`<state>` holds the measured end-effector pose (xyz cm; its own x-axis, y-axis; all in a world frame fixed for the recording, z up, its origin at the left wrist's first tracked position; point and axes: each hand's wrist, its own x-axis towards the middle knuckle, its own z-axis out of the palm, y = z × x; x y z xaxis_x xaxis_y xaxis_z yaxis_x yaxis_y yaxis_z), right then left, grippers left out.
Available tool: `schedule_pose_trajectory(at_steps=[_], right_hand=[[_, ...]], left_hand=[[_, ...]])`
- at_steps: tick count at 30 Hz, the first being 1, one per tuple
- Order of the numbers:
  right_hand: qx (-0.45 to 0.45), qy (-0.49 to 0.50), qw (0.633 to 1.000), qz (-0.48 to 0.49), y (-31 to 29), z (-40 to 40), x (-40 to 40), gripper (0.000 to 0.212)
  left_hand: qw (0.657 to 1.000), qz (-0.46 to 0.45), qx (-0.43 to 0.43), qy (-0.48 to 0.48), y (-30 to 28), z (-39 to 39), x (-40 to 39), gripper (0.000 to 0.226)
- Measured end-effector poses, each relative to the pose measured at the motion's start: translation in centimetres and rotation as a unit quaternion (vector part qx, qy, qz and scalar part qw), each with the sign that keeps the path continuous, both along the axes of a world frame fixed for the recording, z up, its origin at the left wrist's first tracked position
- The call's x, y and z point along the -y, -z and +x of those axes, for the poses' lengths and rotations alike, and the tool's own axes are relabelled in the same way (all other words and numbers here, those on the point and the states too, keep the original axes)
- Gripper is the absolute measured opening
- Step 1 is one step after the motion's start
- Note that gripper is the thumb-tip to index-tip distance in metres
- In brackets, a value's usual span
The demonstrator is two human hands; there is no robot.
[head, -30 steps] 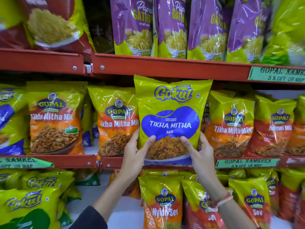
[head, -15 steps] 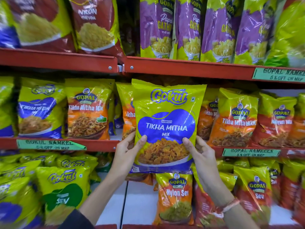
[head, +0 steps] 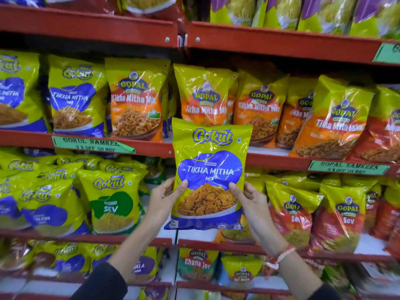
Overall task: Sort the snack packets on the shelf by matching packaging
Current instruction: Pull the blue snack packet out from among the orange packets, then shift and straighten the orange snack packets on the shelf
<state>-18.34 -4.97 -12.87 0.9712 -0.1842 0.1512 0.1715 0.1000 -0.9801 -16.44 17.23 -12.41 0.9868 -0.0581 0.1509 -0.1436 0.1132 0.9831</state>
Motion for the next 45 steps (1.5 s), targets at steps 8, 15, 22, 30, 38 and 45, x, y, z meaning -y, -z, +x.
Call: schedule_pose_trajectory(at_steps=[8, 15, 22, 30, 38, 45], right_hand=[[-0.178, -0.02, 0.984, -0.001, 7.8, -0.4, -3.7, 0.03], [-0.294, -0.034, 0.955, 0.013, 10.2, 3.0, -5.7, 0.042], [-0.363, -0.031, 0.931, 0.011, 12.9, 9.5, -6.6, 0.057], [-0.444, -0.003, 0.895, -0.034, 16.8, 14.3, -6.0, 0.051], [-0.449, -0.018, 0.874, -0.184, 16.0, 15.3, -6.3, 0.049], [-0.277, -0.022, 0.869, -0.409, 7.9, 14.7, -10.0, 0.045]], left_hand=[[0.989, 0.051, -0.14, -0.026, 7.8, -1.5, -3.5, 0.015], [0.966, 0.026, -0.251, -0.052, 11.5, 2.3, -4.6, 0.038], [0.928, 0.066, -0.36, -0.066, 13.6, 8.4, -4.6, 0.044], [0.888, 0.095, -0.451, 0.001, 15.0, 13.2, -4.6, 0.052], [0.883, 0.131, -0.45, 0.025, 15.1, 14.3, -4.5, 0.048], [0.915, 0.257, -0.302, 0.071, 10.6, 14.8, -6.7, 0.019]])
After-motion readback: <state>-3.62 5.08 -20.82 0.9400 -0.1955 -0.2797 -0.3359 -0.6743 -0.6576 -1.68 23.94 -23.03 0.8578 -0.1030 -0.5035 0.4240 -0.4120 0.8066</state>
